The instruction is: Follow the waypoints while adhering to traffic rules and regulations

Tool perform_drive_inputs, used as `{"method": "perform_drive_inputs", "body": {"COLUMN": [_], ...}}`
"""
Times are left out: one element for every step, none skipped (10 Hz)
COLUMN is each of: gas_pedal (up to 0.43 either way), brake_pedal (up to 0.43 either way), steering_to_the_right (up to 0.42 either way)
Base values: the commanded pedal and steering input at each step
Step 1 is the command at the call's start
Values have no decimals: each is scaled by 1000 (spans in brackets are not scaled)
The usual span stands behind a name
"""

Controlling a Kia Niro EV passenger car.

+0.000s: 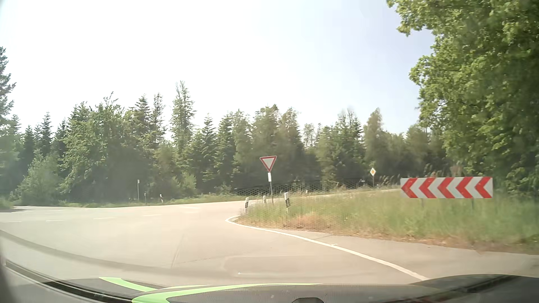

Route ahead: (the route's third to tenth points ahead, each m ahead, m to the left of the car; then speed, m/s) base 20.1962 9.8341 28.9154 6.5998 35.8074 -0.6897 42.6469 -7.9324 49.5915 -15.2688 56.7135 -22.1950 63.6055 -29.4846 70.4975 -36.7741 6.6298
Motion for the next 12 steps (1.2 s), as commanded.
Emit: {"method": "perform_drive_inputs", "body": {"gas_pedal": [0, 0, 0, 0, 0, 0, 0, 0, 0, 0, 0, 0], "brake_pedal": [55, 79, 79, 98, 122, 122, 122, 128, 146, 171, 177, 177], "steering_to_the_right": [-241, -236, -229, -218, -205, -189, -173, -157, -138, -126, -114, -91]}}
